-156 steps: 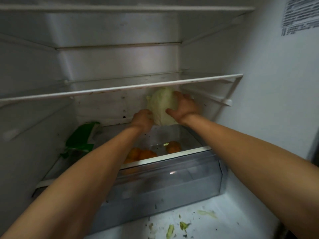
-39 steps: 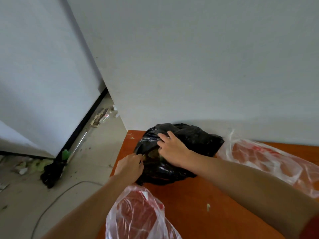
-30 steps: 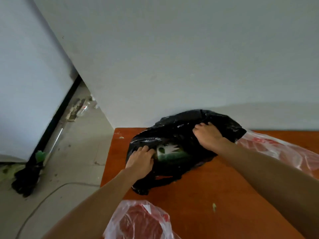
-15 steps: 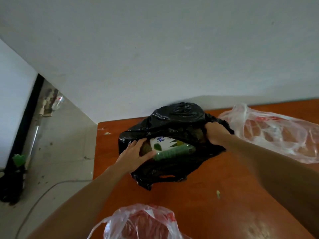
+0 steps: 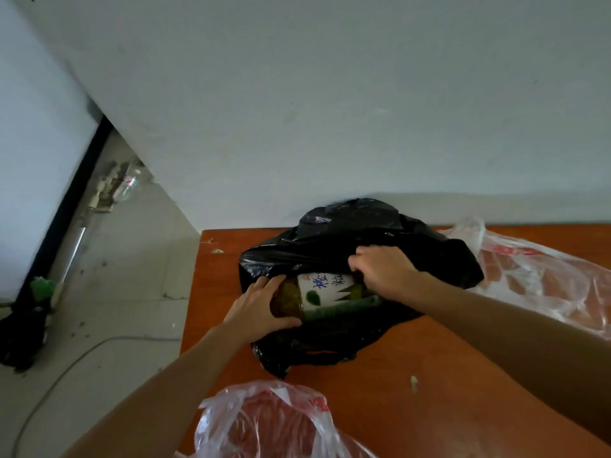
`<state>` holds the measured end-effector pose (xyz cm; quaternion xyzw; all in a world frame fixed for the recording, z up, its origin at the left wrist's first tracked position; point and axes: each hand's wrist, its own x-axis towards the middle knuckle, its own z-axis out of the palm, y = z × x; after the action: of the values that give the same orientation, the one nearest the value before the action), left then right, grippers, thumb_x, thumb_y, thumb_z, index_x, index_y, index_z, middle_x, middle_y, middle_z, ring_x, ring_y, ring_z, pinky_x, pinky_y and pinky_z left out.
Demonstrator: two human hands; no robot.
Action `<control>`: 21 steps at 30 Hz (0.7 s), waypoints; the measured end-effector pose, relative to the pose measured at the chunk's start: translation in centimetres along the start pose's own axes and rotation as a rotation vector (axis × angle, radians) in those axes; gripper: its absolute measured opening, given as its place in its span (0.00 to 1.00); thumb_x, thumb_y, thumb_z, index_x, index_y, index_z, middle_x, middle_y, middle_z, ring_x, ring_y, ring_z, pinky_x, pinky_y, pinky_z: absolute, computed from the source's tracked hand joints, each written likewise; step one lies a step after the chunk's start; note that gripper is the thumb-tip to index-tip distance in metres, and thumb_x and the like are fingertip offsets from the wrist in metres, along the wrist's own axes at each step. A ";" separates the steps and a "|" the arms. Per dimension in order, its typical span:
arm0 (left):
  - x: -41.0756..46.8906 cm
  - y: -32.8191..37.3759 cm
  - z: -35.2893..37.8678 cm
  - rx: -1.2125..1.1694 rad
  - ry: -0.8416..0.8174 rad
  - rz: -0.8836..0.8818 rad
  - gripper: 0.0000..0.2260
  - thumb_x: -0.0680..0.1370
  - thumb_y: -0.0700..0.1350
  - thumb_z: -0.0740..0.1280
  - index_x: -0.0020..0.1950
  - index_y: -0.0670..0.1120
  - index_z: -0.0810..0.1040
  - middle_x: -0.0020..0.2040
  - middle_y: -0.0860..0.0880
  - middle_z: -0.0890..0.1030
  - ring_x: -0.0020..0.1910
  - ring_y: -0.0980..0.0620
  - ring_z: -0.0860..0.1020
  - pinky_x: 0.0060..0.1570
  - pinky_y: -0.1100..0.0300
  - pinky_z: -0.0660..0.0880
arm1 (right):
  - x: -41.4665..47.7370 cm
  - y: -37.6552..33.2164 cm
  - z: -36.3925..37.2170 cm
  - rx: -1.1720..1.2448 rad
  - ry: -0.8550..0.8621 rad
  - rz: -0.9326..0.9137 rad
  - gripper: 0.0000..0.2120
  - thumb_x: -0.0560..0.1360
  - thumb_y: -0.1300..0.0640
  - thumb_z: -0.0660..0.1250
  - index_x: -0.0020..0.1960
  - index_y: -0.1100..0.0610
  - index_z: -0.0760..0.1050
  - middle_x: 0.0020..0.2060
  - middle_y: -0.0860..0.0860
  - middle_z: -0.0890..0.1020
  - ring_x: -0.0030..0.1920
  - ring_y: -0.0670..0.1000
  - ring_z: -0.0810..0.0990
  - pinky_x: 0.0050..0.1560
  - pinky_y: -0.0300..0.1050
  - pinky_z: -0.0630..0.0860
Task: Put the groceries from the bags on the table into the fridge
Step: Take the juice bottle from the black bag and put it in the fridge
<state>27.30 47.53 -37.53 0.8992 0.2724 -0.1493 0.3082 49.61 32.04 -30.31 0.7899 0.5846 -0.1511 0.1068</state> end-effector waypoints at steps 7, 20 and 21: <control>-0.4 0.3 0.7 -0.057 0.006 0.013 0.46 0.62 0.68 0.73 0.74 0.56 0.55 0.69 0.52 0.67 0.65 0.50 0.70 0.62 0.48 0.73 | 1.7 9.0 4.5 0.255 -0.016 0.177 0.16 0.77 0.65 0.61 0.57 0.53 0.82 0.58 0.53 0.81 0.58 0.55 0.78 0.58 0.50 0.74; -1.7 -0.7 2.2 -0.042 0.022 -0.088 0.52 0.58 0.60 0.77 0.74 0.58 0.51 0.62 0.51 0.75 0.61 0.48 0.75 0.57 0.47 0.76 | -4.9 2.7 1.3 0.066 0.158 0.043 0.12 0.79 0.56 0.56 0.53 0.55 0.78 0.51 0.50 0.78 0.52 0.52 0.78 0.46 0.47 0.76; -1.9 -0.8 2.4 -0.051 0.032 -0.095 0.50 0.59 0.59 0.77 0.74 0.56 0.52 0.61 0.51 0.76 0.60 0.48 0.75 0.57 0.48 0.76 | -5.1 0.8 0.5 0.057 0.152 -0.054 0.13 0.80 0.55 0.56 0.56 0.54 0.77 0.54 0.49 0.78 0.54 0.50 0.76 0.46 0.44 0.75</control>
<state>25.04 45.84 -38.91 0.8792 0.3236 -0.1425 0.3194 48.89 27.07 -28.96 0.7858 0.6075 -0.1102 0.0358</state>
